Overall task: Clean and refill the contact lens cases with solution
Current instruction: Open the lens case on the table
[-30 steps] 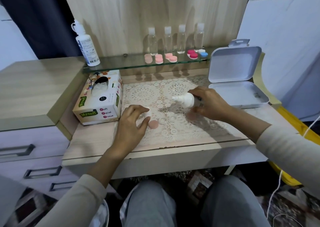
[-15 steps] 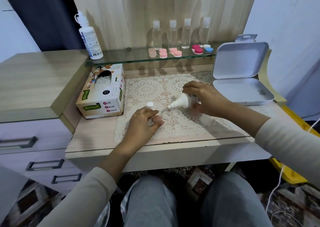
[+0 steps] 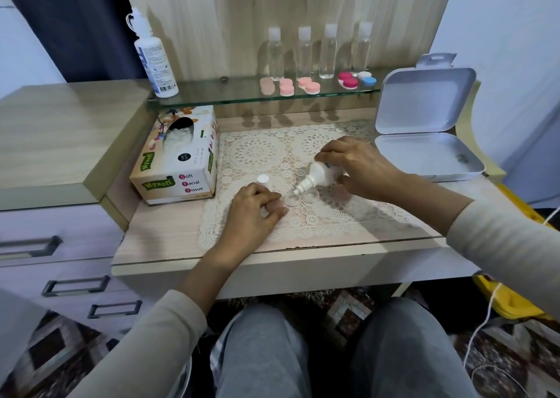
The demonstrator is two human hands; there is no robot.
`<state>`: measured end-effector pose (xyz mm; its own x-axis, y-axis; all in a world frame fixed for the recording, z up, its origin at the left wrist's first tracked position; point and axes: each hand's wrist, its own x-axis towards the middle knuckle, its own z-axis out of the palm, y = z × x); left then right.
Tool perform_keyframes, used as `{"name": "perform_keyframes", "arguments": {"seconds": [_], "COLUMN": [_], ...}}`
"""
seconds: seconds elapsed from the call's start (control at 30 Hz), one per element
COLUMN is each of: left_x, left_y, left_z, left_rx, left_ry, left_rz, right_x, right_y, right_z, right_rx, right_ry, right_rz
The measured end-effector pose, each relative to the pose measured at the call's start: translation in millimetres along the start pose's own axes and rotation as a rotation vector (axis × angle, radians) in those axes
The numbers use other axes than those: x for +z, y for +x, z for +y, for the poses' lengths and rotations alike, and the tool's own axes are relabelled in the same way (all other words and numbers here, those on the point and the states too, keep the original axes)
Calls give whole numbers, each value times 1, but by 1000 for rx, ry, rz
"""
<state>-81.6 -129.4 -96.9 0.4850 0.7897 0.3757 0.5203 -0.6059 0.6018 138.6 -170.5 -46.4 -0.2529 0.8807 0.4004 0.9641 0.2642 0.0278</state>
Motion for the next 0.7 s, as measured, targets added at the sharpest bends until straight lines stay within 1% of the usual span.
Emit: {"name": "perform_keyframes", "arguments": {"seconds": [0.3, 0.7], "left_x": [1, 0], "left_y": [-1, -1], "left_z": [0, 1], "left_rx": [-8, -7], "left_ry": [-18, -18], "left_rz": [-5, -5], "right_x": [1, -1], "right_y": [2, 5], "right_z": [-3, -5], "right_rx": [-36, -64], "right_ry": [-30, -34], "right_rz": [50, 65]}}
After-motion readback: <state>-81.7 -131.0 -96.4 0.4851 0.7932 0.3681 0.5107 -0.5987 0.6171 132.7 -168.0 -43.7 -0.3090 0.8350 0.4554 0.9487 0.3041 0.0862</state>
